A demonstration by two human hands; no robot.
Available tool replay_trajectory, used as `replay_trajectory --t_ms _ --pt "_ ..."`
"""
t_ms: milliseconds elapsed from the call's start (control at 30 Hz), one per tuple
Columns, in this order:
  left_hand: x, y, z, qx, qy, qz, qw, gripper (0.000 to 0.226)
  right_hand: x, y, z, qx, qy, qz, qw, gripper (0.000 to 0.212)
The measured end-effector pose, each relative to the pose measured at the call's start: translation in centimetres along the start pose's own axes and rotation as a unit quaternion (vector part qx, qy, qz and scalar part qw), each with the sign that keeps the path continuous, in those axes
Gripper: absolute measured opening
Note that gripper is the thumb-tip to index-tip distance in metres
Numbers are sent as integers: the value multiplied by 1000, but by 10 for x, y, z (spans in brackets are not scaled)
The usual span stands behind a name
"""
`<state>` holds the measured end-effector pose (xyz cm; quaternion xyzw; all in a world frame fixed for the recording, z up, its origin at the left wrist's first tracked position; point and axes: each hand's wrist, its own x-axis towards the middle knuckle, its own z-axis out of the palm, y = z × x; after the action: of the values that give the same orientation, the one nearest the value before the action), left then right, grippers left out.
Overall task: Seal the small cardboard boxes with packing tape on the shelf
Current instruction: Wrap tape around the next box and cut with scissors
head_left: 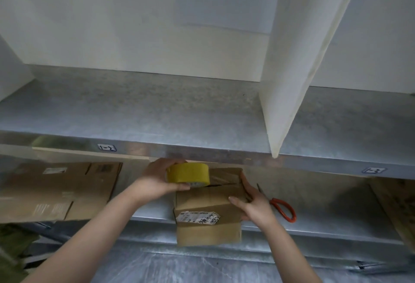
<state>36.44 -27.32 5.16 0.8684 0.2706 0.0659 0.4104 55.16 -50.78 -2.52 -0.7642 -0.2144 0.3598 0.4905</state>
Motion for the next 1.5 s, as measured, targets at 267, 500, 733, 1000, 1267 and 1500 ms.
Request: replay_trajectory --t_ms 267,500,733,1000,1267,1500 --pt "0 4 -21 57 30 -22 998 37 4 -5 4 19 -23 34 999 79" --pt "-10 6 -27 84 24 20 996 61 0 -9 8 -60 -32 -17 998 68" --pt "-15 9 -30 120 57 -1 991 63 0 -8 15 -66 -20 -29 997 72" --pt "-54 -13 -42 14 -9 50 999 52 -4 -17 12 -33 -46 20 998 71" --pt "-60 -18 -33 -1 88 18 996 49 4 -21 11 -117 -57 -20 991 92" --pt "-60 -24 -56 123 84 23 989 55 5 -18 14 -153 -32 -34 987 91"
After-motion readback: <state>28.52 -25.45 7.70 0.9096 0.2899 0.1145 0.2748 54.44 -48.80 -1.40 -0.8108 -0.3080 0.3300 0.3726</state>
